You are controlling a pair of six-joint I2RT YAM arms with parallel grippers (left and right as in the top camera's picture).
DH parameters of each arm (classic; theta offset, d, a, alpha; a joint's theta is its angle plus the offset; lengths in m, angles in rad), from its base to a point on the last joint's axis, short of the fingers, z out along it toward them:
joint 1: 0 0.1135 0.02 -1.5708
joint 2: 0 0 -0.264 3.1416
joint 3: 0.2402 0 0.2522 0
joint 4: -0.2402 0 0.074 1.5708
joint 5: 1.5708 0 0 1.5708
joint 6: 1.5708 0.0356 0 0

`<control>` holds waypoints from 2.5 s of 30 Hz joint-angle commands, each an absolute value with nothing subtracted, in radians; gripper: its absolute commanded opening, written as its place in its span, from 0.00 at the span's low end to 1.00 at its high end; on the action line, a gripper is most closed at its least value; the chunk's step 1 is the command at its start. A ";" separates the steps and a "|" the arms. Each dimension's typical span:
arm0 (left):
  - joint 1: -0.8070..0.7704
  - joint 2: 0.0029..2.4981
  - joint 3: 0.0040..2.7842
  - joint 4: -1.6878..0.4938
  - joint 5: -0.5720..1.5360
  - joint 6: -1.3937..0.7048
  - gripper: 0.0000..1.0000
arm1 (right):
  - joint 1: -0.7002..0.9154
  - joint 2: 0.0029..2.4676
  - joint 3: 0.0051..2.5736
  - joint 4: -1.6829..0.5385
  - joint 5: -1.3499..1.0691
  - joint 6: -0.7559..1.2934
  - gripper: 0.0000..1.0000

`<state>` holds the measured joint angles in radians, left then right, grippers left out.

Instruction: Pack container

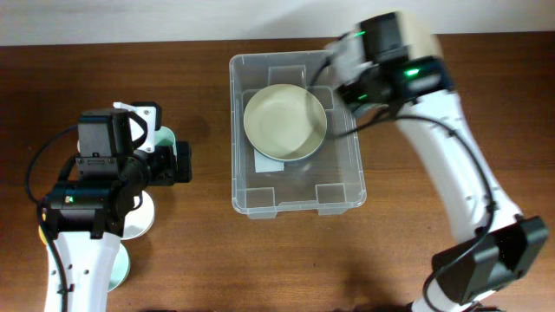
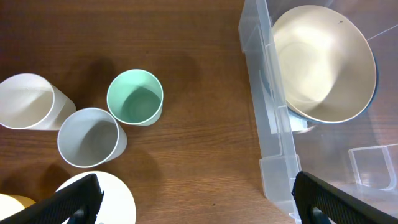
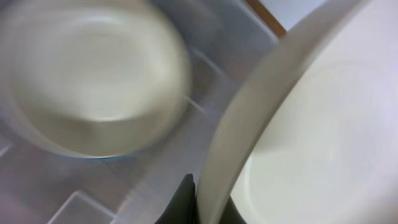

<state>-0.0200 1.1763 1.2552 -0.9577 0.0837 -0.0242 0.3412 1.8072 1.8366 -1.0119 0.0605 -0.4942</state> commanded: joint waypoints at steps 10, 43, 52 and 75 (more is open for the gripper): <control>-0.017 1.179 1.277 -0.956 0.102 -0.030 1.00 | 0.558 1.804 1.853 -1.032 -0.127 -0.969 0.04; -0.017 1.179 1.277 -0.960 0.101 -0.030 1.00 | 0.437 1.850 1.862 -1.071 -0.112 -0.723 0.49; -0.017 1.179 1.277 -0.959 0.101 -0.030 1.00 | 0.116 1.720 1.871 -1.072 -0.026 0.009 0.91; -0.017 1.271 1.430 -1.051 0.070 -0.101 1.00 | -0.310 1.472 1.713 -1.428 -0.067 0.241 1.00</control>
<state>-0.0200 1.2076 1.3636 -1.0275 0.0780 -0.0536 -0.3389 1.5894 1.7844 -1.4212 -0.0788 0.2150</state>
